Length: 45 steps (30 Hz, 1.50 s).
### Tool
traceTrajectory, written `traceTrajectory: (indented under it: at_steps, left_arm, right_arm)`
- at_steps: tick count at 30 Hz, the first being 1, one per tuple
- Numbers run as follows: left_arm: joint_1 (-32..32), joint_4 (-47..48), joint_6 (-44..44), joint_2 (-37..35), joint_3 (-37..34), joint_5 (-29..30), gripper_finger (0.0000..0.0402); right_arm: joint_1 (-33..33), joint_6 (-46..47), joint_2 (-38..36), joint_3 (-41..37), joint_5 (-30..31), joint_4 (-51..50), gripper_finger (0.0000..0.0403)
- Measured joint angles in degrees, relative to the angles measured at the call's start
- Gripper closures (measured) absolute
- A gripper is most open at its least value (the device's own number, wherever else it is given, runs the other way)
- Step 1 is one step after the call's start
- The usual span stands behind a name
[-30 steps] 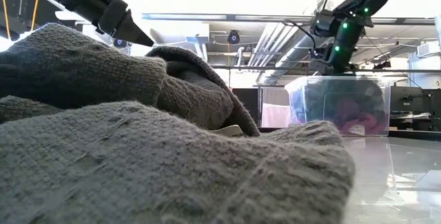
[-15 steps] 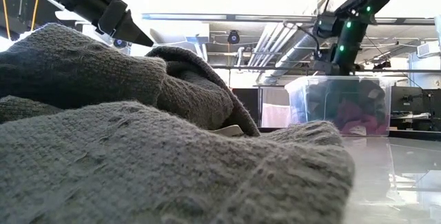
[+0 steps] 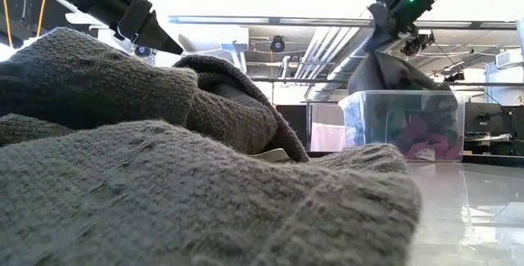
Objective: Sort towels by color in basket
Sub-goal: Put the top black towel into the top transparent bin
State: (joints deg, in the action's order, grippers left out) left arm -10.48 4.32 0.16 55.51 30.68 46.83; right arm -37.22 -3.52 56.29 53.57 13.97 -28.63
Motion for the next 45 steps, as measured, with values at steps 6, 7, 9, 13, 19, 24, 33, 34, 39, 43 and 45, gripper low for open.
traceTrajectory:
  at_steps: [6, 7, 9, 13, 19, 24, 33, 34, 39, 43, 45]
  left_arm:
    - [0.0, -0.4, 0.9, 0.0, 0.0, 0.0, 0.0291]
    - [0.0, -0.4, 1.2, 0.0, 0.0, 0.0, 0.0291]
    - [0.0, -0.8, 2.2, 0.0, 0.0, 0.0, 0.0291]
    - [0.0, -1.4, 2.5, 0.0, 0.0, 0.0, 0.0291]
    - [0.0, -1.4, 2.7, 0.0, 0.0, 0.0, 0.0291]
    - [0.0, -1.3, 2.7, 0.0, 0.0, -0.4, 0.0291]
    - [0.0, -1.2, 2.5, 0.0, 0.0, -1.8, 0.0291]
    - [0.0, -1.2, 2.5, 0.0, 0.0, -1.8, 0.0291]
    - [0.0, -1.2, 2.7, 0.0, 0.0, -1.9, 0.0291]
    - [0.0, -1.2, 2.7, 0.0, 0.0, -1.9, 0.0291]
    - [0.0, -1.2, 2.7, 0.0, 0.0, -1.9, 0.0291]
  right_arm:
    - [11.2, 2.2, -1.2, -2.7, 12.2, 1.8, 0.0398]
    - [12.2, 2.2, -1.0, -2.9, 16.6, 1.3, 0.0398]
    - [12.9, 2.3, -0.4, -2.9, 24.6, -0.2, 0.0398]
    - [10.6, 0.8, 0.4, -2.9, 27.5, -2.4, 0.0398]
    - [1.7, 2.5, 5.2, -2.9, 24.2, -6.2, 0.0376]
    - [-7.3, 3.5, 11.6, -2.9, 13.8, -8.4, 0.0310]
    - [-11.9, 3.7, 13.3, 4.0, 8.0, -16.1, 0.0216]
    - [-11.9, 4.3, 12.9, 5.7, 6.8, -18.0, 0.0215]
    - [-11.9, 4.7, 12.6, 12.8, -3.2, -25.4, 0.0228]
    - [-12.8, 7.1, 12.9, 12.9, -2.5, -20.4, 0.0266]
    - [-14.0, 9.8, 13.9, 11.7, 0.7, -18.3, 0.0293]
